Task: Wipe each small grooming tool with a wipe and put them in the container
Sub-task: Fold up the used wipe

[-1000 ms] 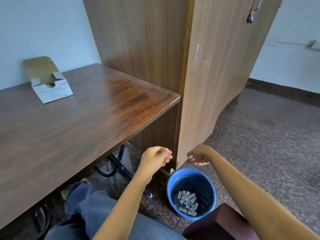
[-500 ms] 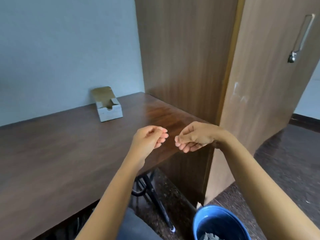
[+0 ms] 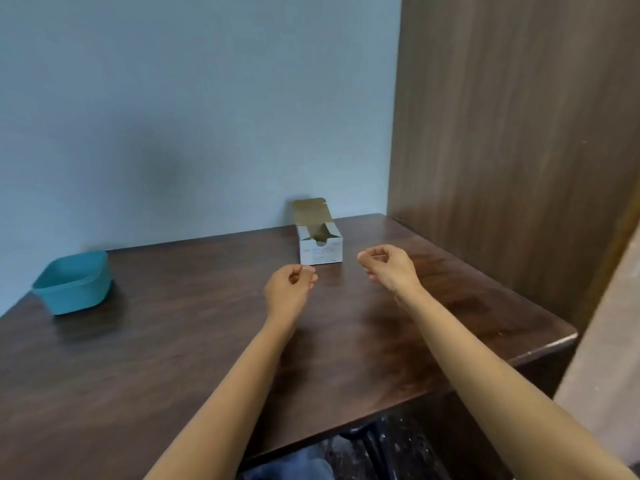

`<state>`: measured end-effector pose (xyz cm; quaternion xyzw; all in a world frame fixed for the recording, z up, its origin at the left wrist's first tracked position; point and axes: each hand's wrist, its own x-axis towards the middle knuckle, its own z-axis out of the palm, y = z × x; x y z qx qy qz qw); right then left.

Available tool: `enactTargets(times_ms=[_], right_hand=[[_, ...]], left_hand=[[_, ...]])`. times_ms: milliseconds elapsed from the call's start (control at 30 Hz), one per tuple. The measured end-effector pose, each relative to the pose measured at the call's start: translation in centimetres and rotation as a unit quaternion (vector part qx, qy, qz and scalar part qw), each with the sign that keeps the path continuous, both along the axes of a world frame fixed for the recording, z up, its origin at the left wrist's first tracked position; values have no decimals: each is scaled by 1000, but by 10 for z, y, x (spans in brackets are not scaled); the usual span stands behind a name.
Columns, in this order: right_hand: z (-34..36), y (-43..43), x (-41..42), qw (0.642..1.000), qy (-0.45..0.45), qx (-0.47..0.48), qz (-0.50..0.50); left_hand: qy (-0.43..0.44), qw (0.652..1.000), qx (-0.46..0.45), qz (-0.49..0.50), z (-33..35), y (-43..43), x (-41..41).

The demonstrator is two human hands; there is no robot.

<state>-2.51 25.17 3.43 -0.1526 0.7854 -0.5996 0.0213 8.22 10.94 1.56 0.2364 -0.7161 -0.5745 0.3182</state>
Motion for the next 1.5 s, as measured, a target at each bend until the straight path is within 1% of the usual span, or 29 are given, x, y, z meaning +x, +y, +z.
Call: enactTargets(times_ms=[167,267,367,500,633,767,833,933,1033,1100,1200,1267,1400,1500], right_hand=[[-21,-38,-25,999,11,32,-23],[-22,-56,-42,999,15,17,-33],[-22,-73,-60,999,2,-18,-30],[-24,-88,-77,998,-7,-61,-28],[-33,-107,-97,998,9,-59,1],[-36,-120,-115,997,24,-67,21],[-38,-124,-125,997,11,-81,6],[-33,-128,-138,992,-43,-115,-40],[-16,-135,-158,981,-82,-165,-64],[-3,-143,-170,980,-113,-159,-34],[6,-151,-177,982,-158,-95,48],[12,-154,-177,976,-181,-76,97],[21,-159,-178,960,-204,-153,119],[25,-157,-176,951,-191,-205,128]], left_hand=[[-34,996,-43,66,-21,-30,-10],[-30,996,-53,62,-21,-42,-21],[-35,996,-68,55,-21,-54,-39],[-91,985,-137,57,-24,-59,-64],[-137,969,-203,37,-23,-68,-96],[-137,952,-275,-3,-28,-69,-120],[-130,945,-299,-24,-30,-71,-126],[-104,953,-284,-19,-33,-77,-131],[-104,953,-285,-18,-33,-76,-129],[-111,949,-294,-10,-33,-75,-129],[-128,943,-307,8,-34,-75,-129],[-138,938,-317,12,-34,-75,-129],[-148,933,-327,25,-33,-74,-130],[-153,929,-334,35,-32,-73,-129]])
